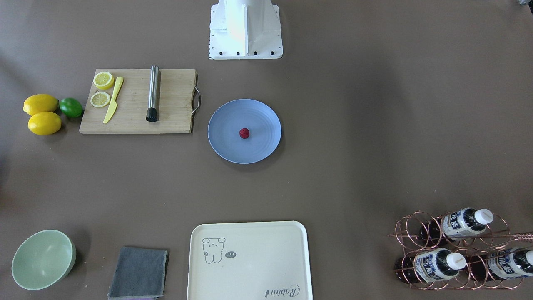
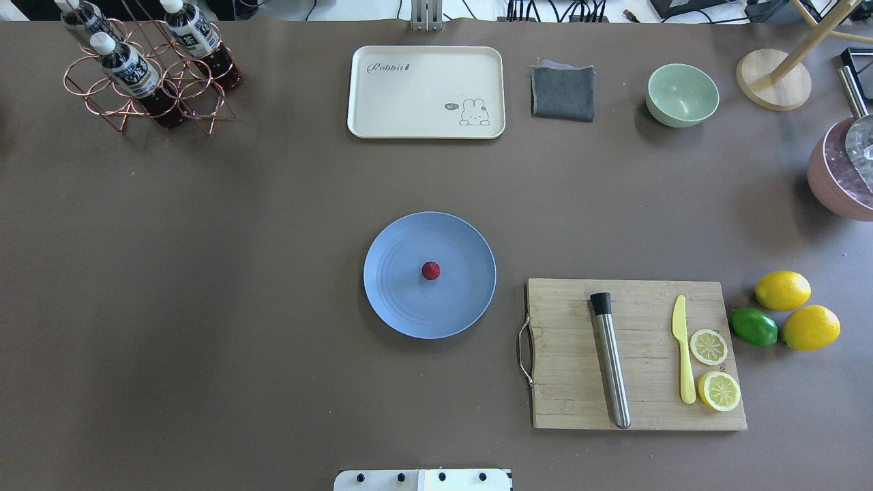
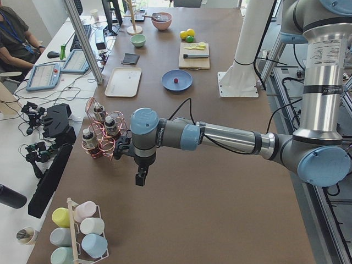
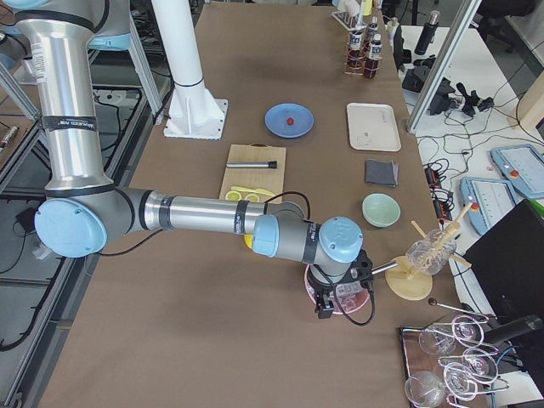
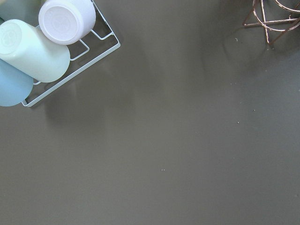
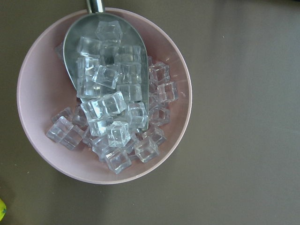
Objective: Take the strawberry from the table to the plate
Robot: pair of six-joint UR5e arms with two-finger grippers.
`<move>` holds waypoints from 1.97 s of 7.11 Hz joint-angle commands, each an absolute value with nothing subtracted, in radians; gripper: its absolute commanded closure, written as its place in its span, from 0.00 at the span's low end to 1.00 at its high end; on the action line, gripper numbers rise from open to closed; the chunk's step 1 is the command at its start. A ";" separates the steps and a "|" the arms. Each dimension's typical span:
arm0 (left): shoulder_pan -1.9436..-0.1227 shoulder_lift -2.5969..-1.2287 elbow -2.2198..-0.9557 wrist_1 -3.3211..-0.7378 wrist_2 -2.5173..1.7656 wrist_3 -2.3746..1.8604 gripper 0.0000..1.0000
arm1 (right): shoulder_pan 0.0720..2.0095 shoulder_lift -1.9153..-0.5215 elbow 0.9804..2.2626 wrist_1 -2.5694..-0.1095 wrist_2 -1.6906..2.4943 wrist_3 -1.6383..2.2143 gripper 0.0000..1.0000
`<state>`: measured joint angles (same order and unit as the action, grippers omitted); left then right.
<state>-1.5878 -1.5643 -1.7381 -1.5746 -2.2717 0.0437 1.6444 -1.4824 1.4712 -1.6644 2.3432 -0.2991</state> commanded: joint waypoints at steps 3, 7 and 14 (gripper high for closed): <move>-1.586 -1.562 -1.733 -1.583 -2.269 0.041 0.03 | 1.644 -1.520 1.523 -1.667 2.342 -0.298 0.00; -1.575 -1.560 -1.733 -1.575 -2.278 0.034 0.03 | 1.644 -1.526 1.526 -1.667 2.344 -0.298 0.00; -1.555 -1.545 -1.706 -1.575 -2.281 0.034 0.03 | 1.644 -1.511 1.528 -1.674 2.349 -0.284 0.00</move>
<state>-1.5556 -1.5498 -1.7198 -1.5742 -2.2794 0.0315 1.6444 -1.5122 1.5267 -1.6742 2.3483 -0.2889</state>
